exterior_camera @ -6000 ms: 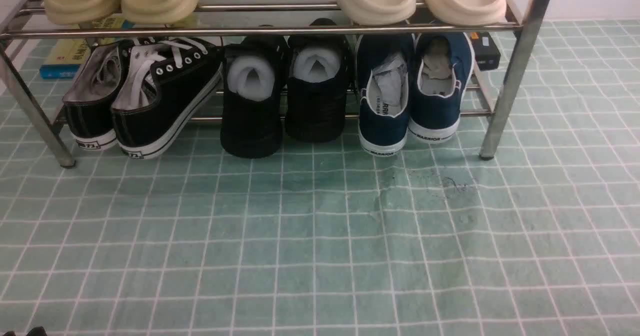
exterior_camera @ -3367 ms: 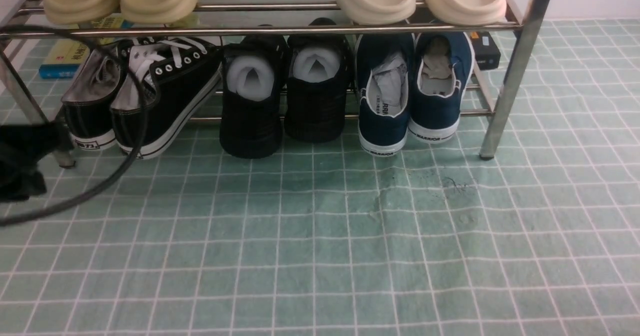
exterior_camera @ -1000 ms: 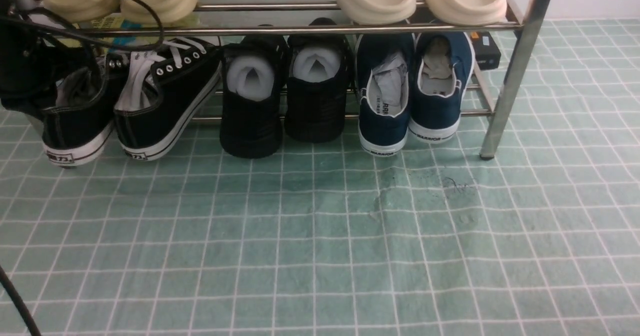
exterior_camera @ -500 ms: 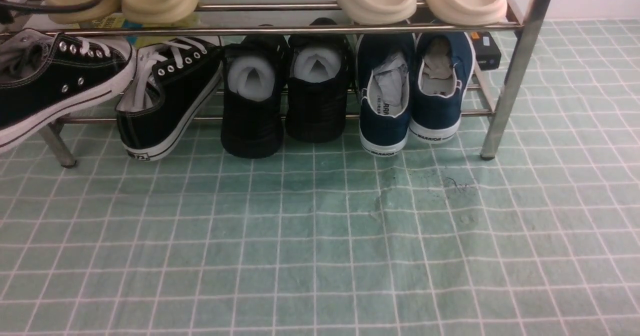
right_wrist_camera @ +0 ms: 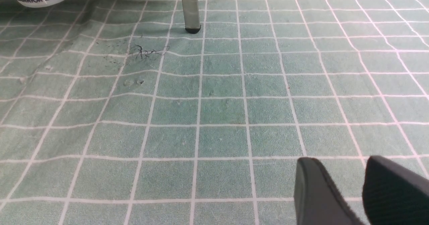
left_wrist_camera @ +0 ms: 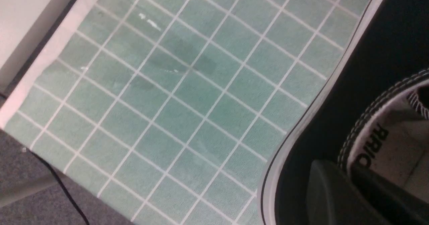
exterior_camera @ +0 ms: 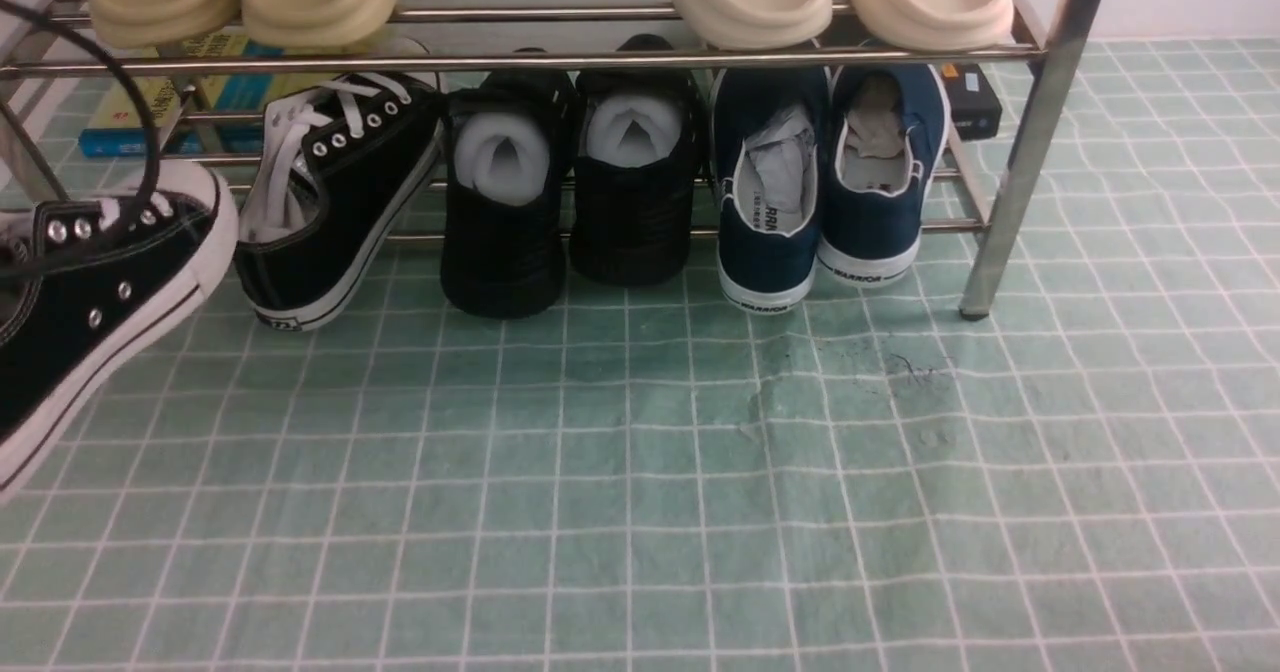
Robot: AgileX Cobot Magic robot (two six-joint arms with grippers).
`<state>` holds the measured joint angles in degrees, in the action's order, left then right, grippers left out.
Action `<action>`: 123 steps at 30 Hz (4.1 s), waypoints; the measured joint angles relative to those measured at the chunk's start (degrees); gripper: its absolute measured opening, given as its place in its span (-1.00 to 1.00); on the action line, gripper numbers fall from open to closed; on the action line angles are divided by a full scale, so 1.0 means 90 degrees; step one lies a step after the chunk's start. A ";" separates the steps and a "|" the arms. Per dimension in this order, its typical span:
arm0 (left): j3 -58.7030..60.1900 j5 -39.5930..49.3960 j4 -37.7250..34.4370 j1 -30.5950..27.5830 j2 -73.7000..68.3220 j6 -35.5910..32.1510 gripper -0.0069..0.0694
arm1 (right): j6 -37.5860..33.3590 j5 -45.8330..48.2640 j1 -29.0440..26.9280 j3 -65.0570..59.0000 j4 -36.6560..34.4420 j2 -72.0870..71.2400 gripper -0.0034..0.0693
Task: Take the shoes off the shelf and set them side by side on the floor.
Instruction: 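Set the held shoe down on the floor in front of the rack with the left gripper, then grasp the leftmost shoe on the bottom shelf of the shoe rack with the left gripper, then set the held shoe down on the floor in front of the rack with the left gripper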
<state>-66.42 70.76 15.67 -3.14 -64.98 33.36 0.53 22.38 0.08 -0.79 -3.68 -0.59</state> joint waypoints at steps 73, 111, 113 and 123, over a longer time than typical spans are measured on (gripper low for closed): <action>-0.1182 -0.1847 -0.2210 0.0000 -0.2256 -0.2116 -0.75 | 0.0000 0.0000 0.0000 0.0000 0.0000 0.0000 -0.25; -0.1468 -0.4399 -0.3291 0.0000 -0.4397 -0.4260 -0.22 | 0.0000 0.0000 0.0000 0.0000 0.0000 0.0000 -0.25; -0.1468 -0.4318 -0.3375 0.0000 -0.4403 -0.4260 -0.50 | 0.0000 0.0000 0.0000 0.0000 0.0000 0.0000 -0.25; -0.1467 -0.2366 -0.3754 -0.0008 -0.3637 -0.3811 -0.74 | 0.0000 0.0000 0.0000 0.0000 0.0000 0.0000 -0.25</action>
<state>-79.63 49.47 -18.12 -3.21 -97.71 -0.94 0.53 22.38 0.08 -0.79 -3.68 -0.59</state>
